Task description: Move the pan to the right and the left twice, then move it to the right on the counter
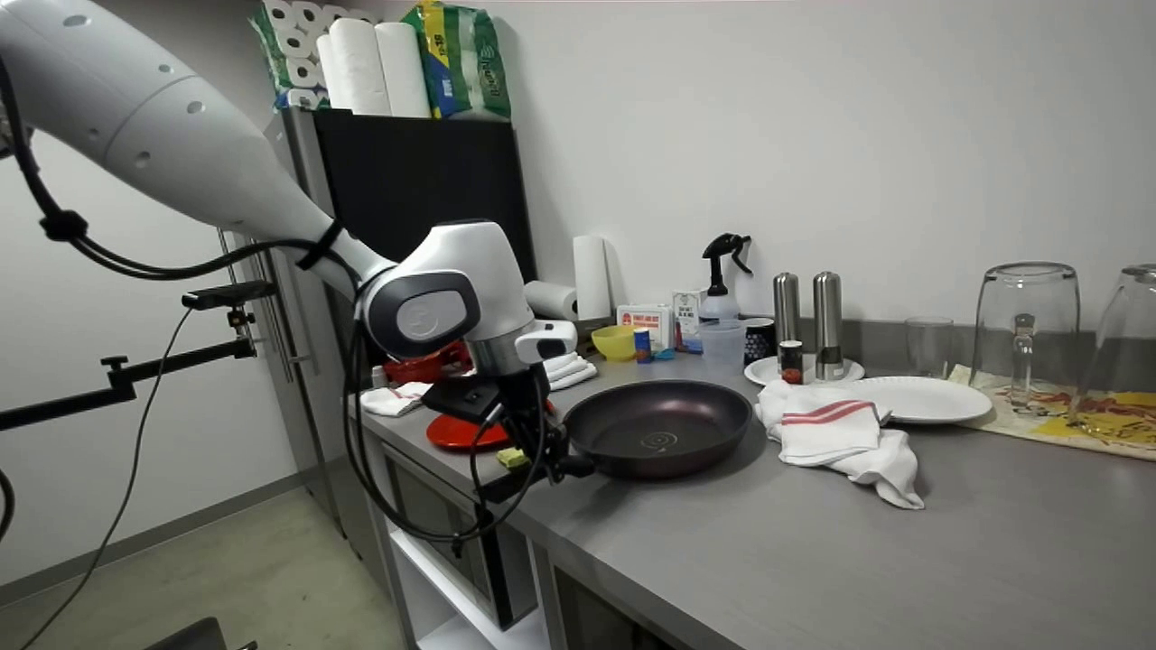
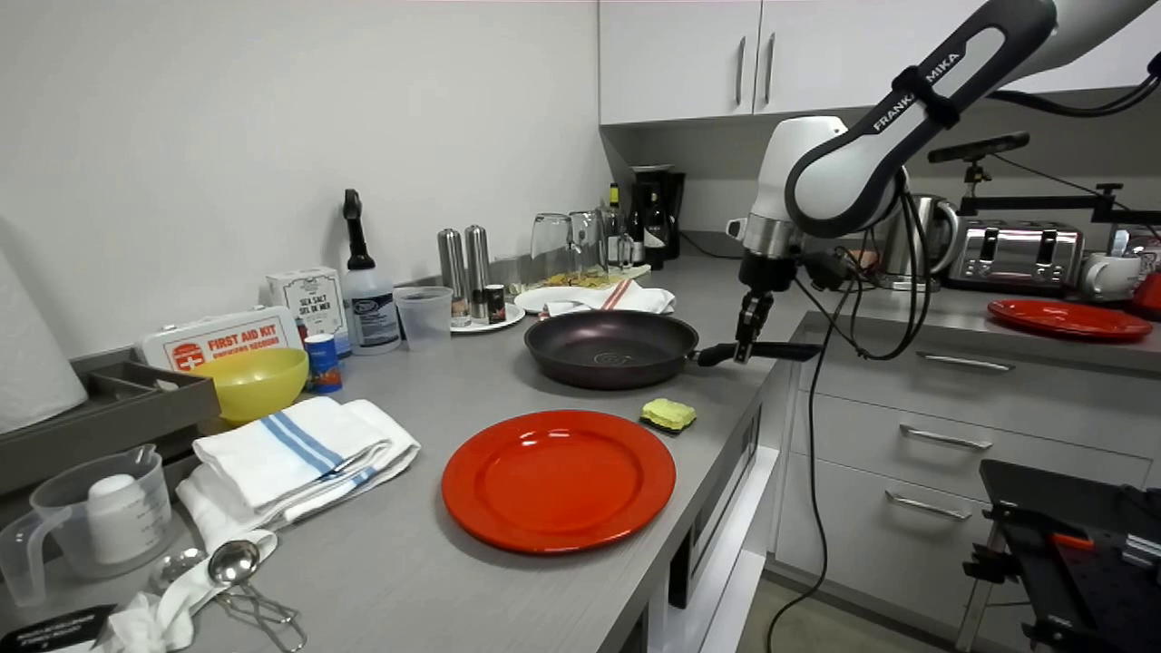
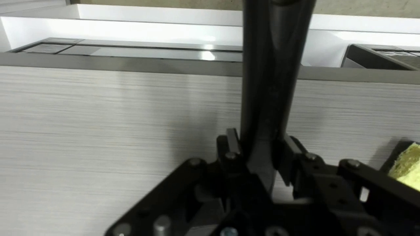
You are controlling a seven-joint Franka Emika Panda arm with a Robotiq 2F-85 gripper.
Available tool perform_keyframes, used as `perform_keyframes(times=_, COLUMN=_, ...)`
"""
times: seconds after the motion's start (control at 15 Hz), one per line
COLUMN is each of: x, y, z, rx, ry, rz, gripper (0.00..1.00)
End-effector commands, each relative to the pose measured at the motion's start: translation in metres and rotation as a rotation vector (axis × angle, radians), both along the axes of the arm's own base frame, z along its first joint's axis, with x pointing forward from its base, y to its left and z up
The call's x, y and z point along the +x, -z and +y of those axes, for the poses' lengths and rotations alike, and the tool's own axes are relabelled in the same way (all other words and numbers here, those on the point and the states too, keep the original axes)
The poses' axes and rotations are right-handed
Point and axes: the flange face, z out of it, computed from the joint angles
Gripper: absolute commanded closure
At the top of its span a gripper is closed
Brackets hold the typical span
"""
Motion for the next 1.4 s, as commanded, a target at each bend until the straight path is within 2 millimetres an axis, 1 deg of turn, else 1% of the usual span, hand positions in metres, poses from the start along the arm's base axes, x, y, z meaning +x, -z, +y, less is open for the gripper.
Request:
perform_keyframes(times=0.0, x=0.007, y=-0.001, z=-0.008, rx=-0.026, ry=0.025, rz=-0.007, gripper=0.9)
perform_keyframes(times=0.27, x=0.008, y=-0.002, z=-0.01, rx=-0.025, ry=0.035, rz=-0.005, gripper=0.91)
perform_keyframes(times=0.33, x=0.008, y=-0.002, z=-0.01, rx=-0.024, ry=0.04, rz=-0.004, gripper=0.45)
perform_keyframes(times=0.4, x=0.008, y=-0.002, z=-0.011, rx=-0.023, ry=0.043, rz=-0.004, gripper=0.44)
perform_keyframes(times=0.6, x=0.009, y=-0.005, z=-0.014, rx=-0.029, ry=0.053, rz=-0.006, gripper=0.24)
perform_keyframes(times=0.8, x=0.007, y=-0.007, z=-0.017, rx=-0.031, ry=0.056, rz=-0.002, gripper=0.02)
perform_keyframes(times=0.87, x=0.006, y=-0.01, z=-0.016, rx=-0.031, ry=0.054, rz=-0.002, gripper=0.0)
perform_keyframes(times=1.0, x=0.004, y=-0.014, z=-0.014, rx=-0.033, ry=0.04, rz=-0.011, gripper=0.0)
perform_keyframes(times=1.13, x=0.004, y=-0.017, z=-0.01, rx=-0.063, ry=-0.008, rz=-0.022, gripper=0.0)
perform_keyframes(times=1.33, x=0.008, y=-0.015, z=-0.002, rx=-0.115, ry=-0.093, rz=0.01, gripper=0.0)
